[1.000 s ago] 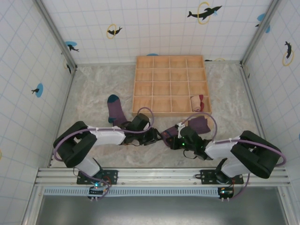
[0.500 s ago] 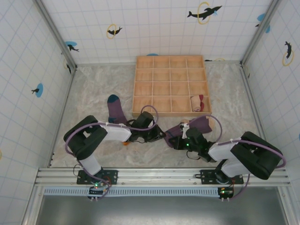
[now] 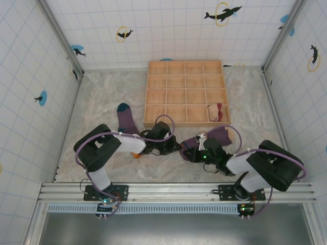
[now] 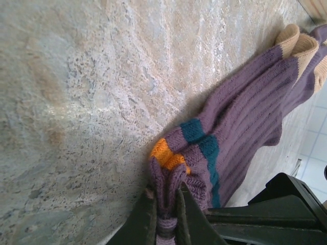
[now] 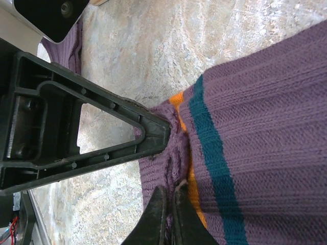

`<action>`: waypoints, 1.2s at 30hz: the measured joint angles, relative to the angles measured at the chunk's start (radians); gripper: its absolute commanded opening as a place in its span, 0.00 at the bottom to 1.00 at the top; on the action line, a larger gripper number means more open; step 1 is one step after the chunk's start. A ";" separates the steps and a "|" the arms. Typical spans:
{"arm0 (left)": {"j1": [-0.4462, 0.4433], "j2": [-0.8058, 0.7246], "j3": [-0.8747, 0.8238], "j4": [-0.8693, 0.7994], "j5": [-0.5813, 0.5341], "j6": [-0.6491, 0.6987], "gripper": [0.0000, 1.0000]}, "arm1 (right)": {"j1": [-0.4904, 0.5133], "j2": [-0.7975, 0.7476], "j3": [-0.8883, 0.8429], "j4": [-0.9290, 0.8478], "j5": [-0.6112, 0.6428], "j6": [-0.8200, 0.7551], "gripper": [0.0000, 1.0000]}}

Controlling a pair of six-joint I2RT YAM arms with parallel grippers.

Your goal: Roll the socks

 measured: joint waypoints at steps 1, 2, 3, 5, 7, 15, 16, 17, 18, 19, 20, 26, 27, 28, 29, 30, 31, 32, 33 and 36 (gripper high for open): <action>0.000 0.000 0.001 -0.001 -0.002 -0.007 0.00 | 0.000 -0.001 0.000 -0.001 -0.001 -0.002 0.04; 0.000 0.000 0.003 -0.005 -0.003 -0.009 0.00 | 0.000 -0.005 0.000 -0.005 0.000 -0.003 0.08; 0.000 0.000 0.006 -0.010 -0.003 -0.010 0.00 | 0.000 -0.013 0.000 -0.017 0.002 -0.010 0.14; -0.001 0.000 0.016 -0.030 -0.006 -0.010 0.00 | 0.001 -0.045 0.005 -0.066 0.014 -0.027 0.26; -0.005 0.000 0.031 -0.059 -0.012 -0.010 0.00 | 0.010 -0.096 0.022 -0.145 0.035 -0.056 0.34; 0.005 -0.003 0.072 -0.154 -0.010 -0.004 0.00 | 0.105 -0.287 0.117 -0.496 0.185 -0.190 0.55; 0.010 -0.004 0.079 -0.170 -0.006 0.000 0.00 | 0.125 -0.306 0.131 -0.526 0.217 -0.212 0.56; 0.013 -0.005 0.085 -0.185 -0.004 0.006 0.00 | 0.156 -0.321 0.145 -0.558 0.254 -0.232 0.57; 0.016 -0.005 0.095 -0.208 -0.001 0.014 0.00 | 0.202 -0.338 0.158 -0.589 0.313 -0.261 0.58; 0.018 -0.005 0.103 -0.223 0.001 0.017 0.00 | 0.244 -0.350 0.169 -0.614 0.364 -0.288 0.59; 0.022 -0.005 0.111 -0.239 0.002 0.022 0.00 | 0.282 -0.358 0.176 -0.630 0.413 -0.312 0.60; 0.031 -0.005 0.148 -0.326 0.010 0.056 0.00 | 0.500 -0.316 0.189 -0.690 0.734 -0.453 0.64; 0.033 -0.005 0.150 -0.333 0.013 0.061 0.00 | 0.533 -0.288 0.193 -0.693 0.785 -0.479 0.64; 0.034 -0.005 0.151 -0.338 0.015 0.064 0.00 | 0.554 -0.266 0.196 -0.698 0.822 -0.497 0.64; 0.035 -0.005 0.151 -0.344 0.019 0.067 0.00 | 0.583 -0.233 0.205 -0.703 0.868 -0.521 0.65; 0.035 -0.005 0.151 -0.349 0.021 0.069 0.00 | 0.609 -0.202 0.215 -0.708 0.905 -0.539 0.65; 0.037 -0.006 0.151 -0.353 0.024 0.069 0.00 | 0.628 -0.171 0.227 -0.711 0.940 -0.557 0.65; 0.039 -0.008 0.151 -0.357 0.024 0.070 0.00 | 0.646 -0.135 0.245 -0.716 0.973 -0.574 0.65; 0.040 -0.010 0.151 -0.362 0.024 0.071 0.00 | 0.658 -0.103 0.263 -0.715 1.000 -0.588 0.65; 0.042 -0.019 0.150 -0.374 0.024 0.079 0.00 | 0.694 0.018 0.333 -0.707 1.080 -0.649 0.65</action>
